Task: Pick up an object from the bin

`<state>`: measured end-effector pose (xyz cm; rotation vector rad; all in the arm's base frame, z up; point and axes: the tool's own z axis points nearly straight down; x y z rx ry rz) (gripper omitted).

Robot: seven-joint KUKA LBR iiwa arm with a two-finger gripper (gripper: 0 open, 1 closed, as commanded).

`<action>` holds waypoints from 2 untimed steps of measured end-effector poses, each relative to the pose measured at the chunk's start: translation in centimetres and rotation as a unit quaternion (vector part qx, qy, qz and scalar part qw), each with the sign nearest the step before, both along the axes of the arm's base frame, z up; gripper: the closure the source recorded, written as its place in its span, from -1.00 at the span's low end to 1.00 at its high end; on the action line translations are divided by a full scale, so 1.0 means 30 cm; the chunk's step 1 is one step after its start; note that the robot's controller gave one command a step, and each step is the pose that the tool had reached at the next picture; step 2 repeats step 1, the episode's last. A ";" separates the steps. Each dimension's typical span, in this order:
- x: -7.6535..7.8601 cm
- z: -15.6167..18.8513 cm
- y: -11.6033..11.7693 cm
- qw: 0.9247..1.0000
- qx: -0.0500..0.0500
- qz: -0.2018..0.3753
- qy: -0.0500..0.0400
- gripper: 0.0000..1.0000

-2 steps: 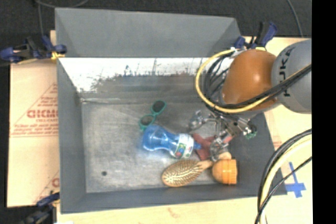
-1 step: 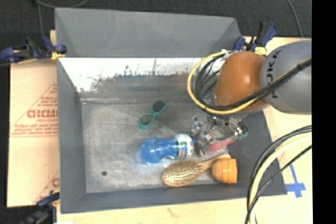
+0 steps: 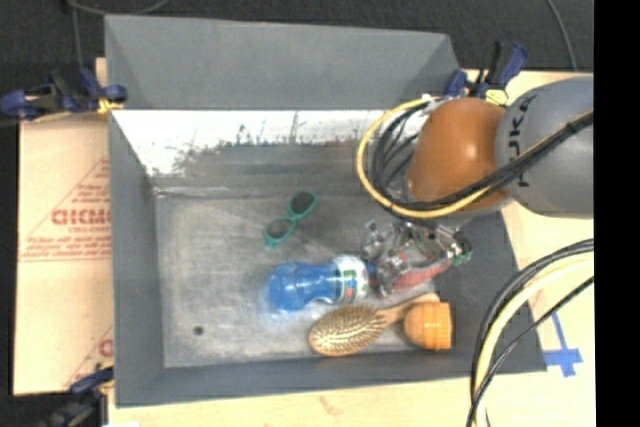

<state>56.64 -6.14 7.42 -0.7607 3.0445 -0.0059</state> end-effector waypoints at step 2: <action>0.048 0.542 -0.008 1.000 0.001 -0.027 -0.003 1.00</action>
Offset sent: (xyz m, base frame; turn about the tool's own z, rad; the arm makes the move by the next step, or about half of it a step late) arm 0.0000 0.0000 0.0000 0.0000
